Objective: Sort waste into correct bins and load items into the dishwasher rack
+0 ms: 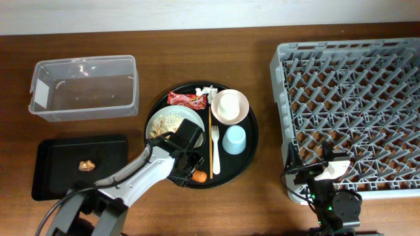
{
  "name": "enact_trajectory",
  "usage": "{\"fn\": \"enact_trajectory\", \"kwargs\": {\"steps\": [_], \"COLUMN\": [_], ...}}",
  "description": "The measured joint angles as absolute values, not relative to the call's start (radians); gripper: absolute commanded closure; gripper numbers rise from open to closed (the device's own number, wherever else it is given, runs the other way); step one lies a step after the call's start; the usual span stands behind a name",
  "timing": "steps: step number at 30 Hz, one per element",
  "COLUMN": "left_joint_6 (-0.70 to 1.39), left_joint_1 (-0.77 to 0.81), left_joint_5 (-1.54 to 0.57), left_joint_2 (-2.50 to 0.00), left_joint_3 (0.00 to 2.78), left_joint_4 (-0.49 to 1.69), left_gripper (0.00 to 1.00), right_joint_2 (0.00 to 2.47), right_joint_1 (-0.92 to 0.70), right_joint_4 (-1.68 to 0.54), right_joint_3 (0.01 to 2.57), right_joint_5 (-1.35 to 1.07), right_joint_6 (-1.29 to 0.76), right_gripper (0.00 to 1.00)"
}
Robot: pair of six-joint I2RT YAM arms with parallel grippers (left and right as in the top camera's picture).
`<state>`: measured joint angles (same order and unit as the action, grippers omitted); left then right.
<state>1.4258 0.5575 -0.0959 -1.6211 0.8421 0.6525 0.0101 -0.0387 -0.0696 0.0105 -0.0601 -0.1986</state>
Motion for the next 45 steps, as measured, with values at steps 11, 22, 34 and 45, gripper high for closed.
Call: {"fn": "enact_trajectory", "kwargs": {"steps": [11, 22, 34, 45], "left_joint_6": [1.437, 1.435, 1.173, 0.901], "left_joint_1": [0.557, 0.546, -0.315, -0.473], "left_joint_5": [-0.101, -0.145, 0.014, -0.107], "left_joint_2": [-1.636, -1.402, -1.264, -1.290], "left_joint_3": [0.845, 0.841, 0.838, 0.874], "left_joint_4": [0.657, 0.756, 0.865, 0.855], "left_gripper": [0.93, 0.94, 0.80, 0.01], "right_joint_2": [0.010, 0.010, 0.010, 0.010], "right_joint_1": [-0.039, -0.039, -0.039, -0.039], "right_joint_4": [-0.069, -0.069, -0.069, -0.069], "right_joint_3": [0.010, 0.010, 0.010, 0.010], "right_joint_5": [-0.060, -0.060, -0.060, -0.060], "right_joint_6": [-0.198, -0.198, -0.199, -0.198], "right_gripper": [0.01, 0.01, 0.01, 0.01]}}
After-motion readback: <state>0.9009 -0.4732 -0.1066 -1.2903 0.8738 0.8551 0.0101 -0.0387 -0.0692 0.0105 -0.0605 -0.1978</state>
